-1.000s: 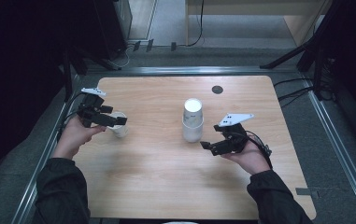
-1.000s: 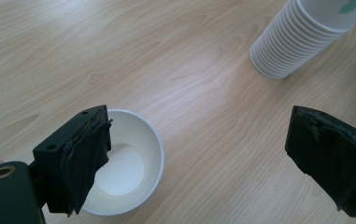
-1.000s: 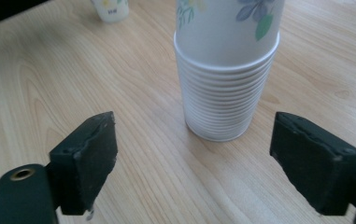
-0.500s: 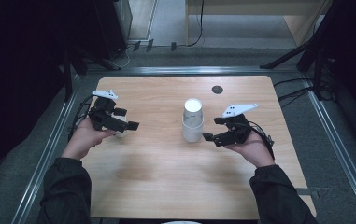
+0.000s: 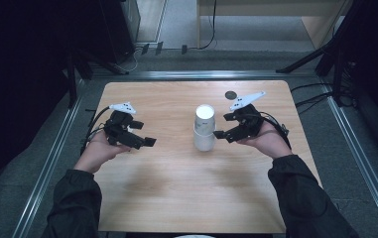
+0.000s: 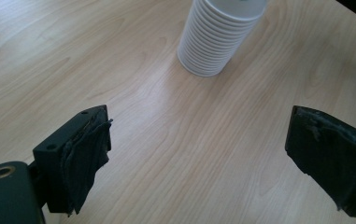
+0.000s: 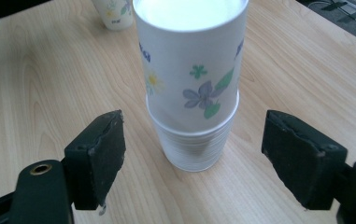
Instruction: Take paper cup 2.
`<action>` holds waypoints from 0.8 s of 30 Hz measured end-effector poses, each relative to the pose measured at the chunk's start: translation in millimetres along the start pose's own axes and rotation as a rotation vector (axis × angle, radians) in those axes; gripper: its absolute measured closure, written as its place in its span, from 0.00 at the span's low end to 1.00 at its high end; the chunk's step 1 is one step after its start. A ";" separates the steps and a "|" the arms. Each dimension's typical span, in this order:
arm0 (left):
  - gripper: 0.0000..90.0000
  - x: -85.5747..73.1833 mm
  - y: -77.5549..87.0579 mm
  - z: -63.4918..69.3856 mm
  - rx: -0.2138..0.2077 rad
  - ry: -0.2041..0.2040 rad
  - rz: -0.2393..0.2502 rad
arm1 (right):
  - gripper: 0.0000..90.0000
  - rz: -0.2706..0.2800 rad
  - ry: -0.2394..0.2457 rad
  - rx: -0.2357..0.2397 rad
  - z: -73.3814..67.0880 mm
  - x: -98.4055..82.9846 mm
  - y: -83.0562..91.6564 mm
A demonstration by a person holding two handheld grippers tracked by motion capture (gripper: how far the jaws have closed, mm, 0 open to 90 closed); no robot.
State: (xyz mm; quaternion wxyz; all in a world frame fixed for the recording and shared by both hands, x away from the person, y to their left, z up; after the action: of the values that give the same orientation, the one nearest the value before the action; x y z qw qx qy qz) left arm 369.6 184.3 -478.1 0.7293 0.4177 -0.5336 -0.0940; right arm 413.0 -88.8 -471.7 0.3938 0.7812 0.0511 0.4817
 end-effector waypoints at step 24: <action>0.08 -7.8 -25.7 25.1 -0.087 -0.086 -0.040 | 0.24 -0.229 0.205 0.055 -10.0 46.6 -21.8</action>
State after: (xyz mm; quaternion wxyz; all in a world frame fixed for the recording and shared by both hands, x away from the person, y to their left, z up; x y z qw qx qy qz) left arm 352.8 159.8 -499.7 0.7213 0.3917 -0.5512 -0.1498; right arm 436.3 -46.9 -450.8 0.4171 0.7275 0.1930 0.5094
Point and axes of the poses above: each handheld gripper's, and its own axes: y roughly backward along the jaws, x roughly out of its top, z roughly to its right, the point moved 8 cm from there along -y, roughly forward along the jaws, and after that the axes turned 12 degrees about -y, right-handed, at the moved point
